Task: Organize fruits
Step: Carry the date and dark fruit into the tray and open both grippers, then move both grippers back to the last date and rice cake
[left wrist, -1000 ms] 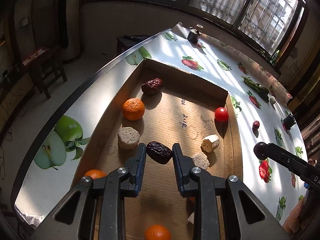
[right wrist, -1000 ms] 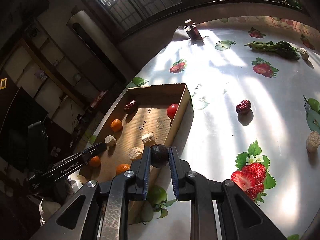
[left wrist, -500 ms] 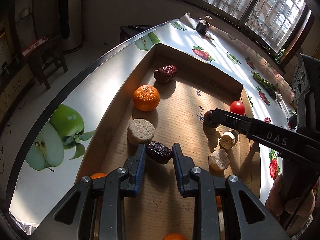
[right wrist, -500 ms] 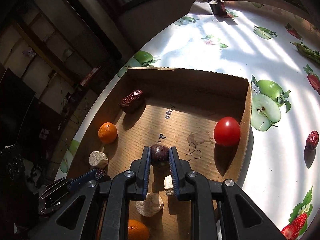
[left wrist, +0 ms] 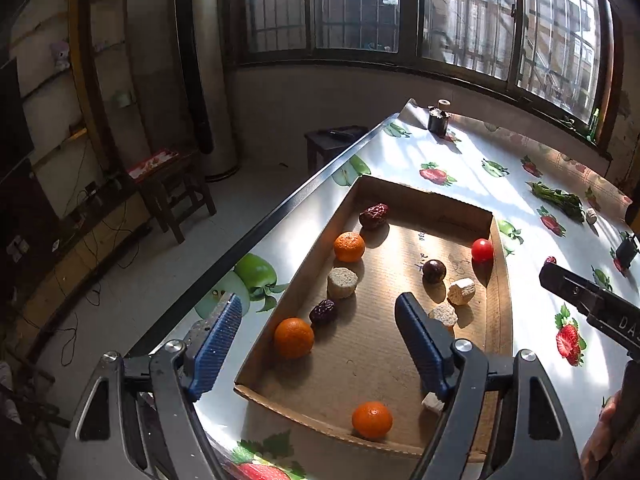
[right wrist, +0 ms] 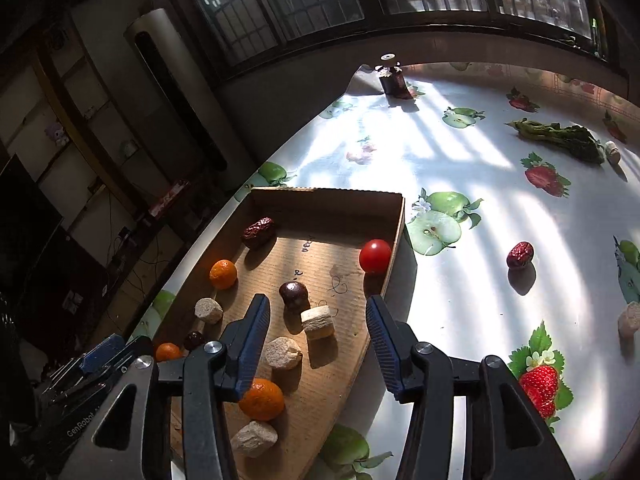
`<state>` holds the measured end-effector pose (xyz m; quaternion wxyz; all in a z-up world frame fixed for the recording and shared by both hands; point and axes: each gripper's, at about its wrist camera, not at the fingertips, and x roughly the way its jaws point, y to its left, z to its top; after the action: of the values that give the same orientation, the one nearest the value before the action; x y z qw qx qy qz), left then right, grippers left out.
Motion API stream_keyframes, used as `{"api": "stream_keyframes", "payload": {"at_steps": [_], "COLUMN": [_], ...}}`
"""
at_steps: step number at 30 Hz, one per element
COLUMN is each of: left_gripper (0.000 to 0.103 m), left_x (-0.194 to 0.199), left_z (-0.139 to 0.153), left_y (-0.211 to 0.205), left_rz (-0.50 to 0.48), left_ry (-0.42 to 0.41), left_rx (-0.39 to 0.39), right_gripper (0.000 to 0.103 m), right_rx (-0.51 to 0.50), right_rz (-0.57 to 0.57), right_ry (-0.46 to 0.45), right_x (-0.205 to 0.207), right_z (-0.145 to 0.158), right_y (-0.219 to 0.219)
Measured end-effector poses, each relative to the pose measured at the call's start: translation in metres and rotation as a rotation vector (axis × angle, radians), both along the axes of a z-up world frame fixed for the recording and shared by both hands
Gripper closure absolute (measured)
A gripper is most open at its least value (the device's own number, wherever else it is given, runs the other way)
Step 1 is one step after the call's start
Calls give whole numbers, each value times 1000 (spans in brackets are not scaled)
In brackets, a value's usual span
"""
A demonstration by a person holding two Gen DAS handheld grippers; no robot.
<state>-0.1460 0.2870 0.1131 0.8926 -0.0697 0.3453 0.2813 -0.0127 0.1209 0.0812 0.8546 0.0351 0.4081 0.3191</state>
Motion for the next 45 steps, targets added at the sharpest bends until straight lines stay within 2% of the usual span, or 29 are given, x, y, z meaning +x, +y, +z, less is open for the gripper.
{"api": "stream_keyframes", "payload": {"at_steps": [2, 4, 8, 12, 15, 23, 32, 40, 45], "left_gripper": [14, 13, 13, 13, 13, 13, 13, 13, 13], "left_x": [-5, -9, -13, -17, -21, -30, -28, -17, -9], "left_z": [14, 22, 26, 28, 32, 37, 31, 22, 12], "left_y": [-27, -52, -87, -113, -123, -134, -133, -122, -118], "left_rz": [-21, -58, -159, -207, -217, -217, -223, -245, -253], "left_ry": [-27, -45, -34, -23, -25, -36, -20, 3, 28], "left_rx": [103, 154, 145, 133, 136, 144, 129, 66, 29], "right_gripper": [35, 32, 30, 31, 30, 29, 28, 28, 28], "right_rx": [-17, -34, -35, -59, -23, 11, 10, 6, 7], "right_rz": [-55, -118, -238, -291, -296, -282, -287, -292, -348], "right_ry": [-44, -69, -68, -71, -60, -71, -60, -29, -16], "right_x": [-21, -39, -60, -71, -78, -93, -92, -84, -74], "right_z": [4, 4, -6, -11, -10, -7, -10, -19, -19], "right_y": [-26, -51, -99, -123, -136, -145, -144, -147, -171]}}
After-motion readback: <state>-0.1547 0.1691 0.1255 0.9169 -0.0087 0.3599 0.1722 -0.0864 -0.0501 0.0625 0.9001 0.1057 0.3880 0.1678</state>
